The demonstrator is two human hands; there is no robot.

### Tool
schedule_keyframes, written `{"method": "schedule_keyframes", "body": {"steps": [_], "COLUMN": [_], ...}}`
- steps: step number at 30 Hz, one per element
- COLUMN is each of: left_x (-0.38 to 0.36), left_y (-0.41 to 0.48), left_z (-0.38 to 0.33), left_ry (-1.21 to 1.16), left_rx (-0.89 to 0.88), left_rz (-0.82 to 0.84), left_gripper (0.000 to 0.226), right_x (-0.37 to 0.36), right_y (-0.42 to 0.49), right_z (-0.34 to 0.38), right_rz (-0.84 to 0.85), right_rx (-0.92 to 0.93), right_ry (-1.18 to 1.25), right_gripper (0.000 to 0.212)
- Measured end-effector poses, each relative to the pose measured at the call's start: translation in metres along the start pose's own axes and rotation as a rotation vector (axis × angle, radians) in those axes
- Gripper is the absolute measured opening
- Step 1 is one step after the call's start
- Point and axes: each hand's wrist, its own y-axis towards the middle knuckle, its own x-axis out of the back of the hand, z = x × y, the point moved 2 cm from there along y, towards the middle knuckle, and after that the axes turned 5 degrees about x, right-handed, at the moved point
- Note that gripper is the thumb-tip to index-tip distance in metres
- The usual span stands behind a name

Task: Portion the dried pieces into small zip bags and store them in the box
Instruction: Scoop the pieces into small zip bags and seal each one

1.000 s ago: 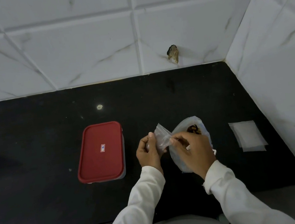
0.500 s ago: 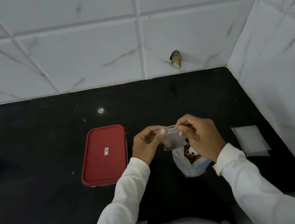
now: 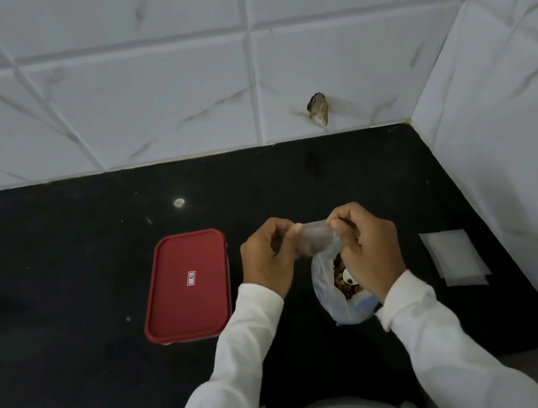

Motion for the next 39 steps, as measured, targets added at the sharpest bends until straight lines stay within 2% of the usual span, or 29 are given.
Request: {"method": "schedule_keyframes", "body": {"steps": [1, 4, 7, 11, 15, 17, 19, 22, 25, 29, 33, 39], "left_x": [-0.003, -0.009, -0.01, -0.01, -0.01, -0.011, -0.011, -0.011, -0.012, -0.017, -0.015, -0.013], "left_y": [0.001, 0.006, 0.008, 0.005, 0.002, 0.002, 0.002, 0.002, 0.003, 0.001, 0.002, 0.002], "left_z": [0.002, 0.01, 0.015, 0.017, 0.02, 0.02, 0.019, 0.019, 0.021, 0.019, 0.023, 0.029], "left_ry": [-0.049, -0.162, -0.186, -0.257, -0.249, -0.255, -0.27, -0.308, -0.331, -0.348, -0.414, -0.505], "left_rx": [0.058, 0.198, 0.239, 0.304, 0.376, 0.399, 0.422, 0.469, 0.52, 0.577, 0.616, 0.61], "left_rz": [0.0, -0.029, -0.053, -0.018, 0.094, 0.087, 0.074, 0.06, 0.052, -0.022, 0.022, 0.071], "left_gripper": [0.005, 0.01, 0.013, 0.014, 0.011, 0.009, 0.011, 0.012, 0.009, 0.006, 0.004, 0.008], "right_x": [-0.003, -0.014, -0.019, -0.025, -0.029, -0.029, -0.03, -0.028, -0.029, -0.04, -0.039, -0.035], "right_y": [-0.002, -0.007, -0.01, -0.013, -0.014, -0.014, -0.013, -0.013, -0.012, -0.012, -0.012, -0.014], "right_z": [-0.003, -0.013, -0.014, -0.016, -0.02, -0.016, -0.012, -0.005, -0.007, -0.006, -0.011, -0.026], "right_rz": [0.015, 0.095, 0.068, 0.042, 0.051, 0.096, 0.078, 0.096, 0.074, 0.015, 0.027, 0.021], "right_rx": [-0.087, -0.33, -0.372, -0.466, -0.524, -0.553, -0.542, -0.536, -0.493, -0.426, -0.487, -0.68], "right_ry": [0.079, 0.3, 0.431, 0.534, 0.447, 0.335, 0.416, 0.316, 0.329, 0.364, 0.473, 0.534], "right_gripper": [0.006, 0.019, 0.007, 0.009, 0.016, 0.021, 0.022, 0.019, 0.011, 0.01, 0.013, 0.018]}}
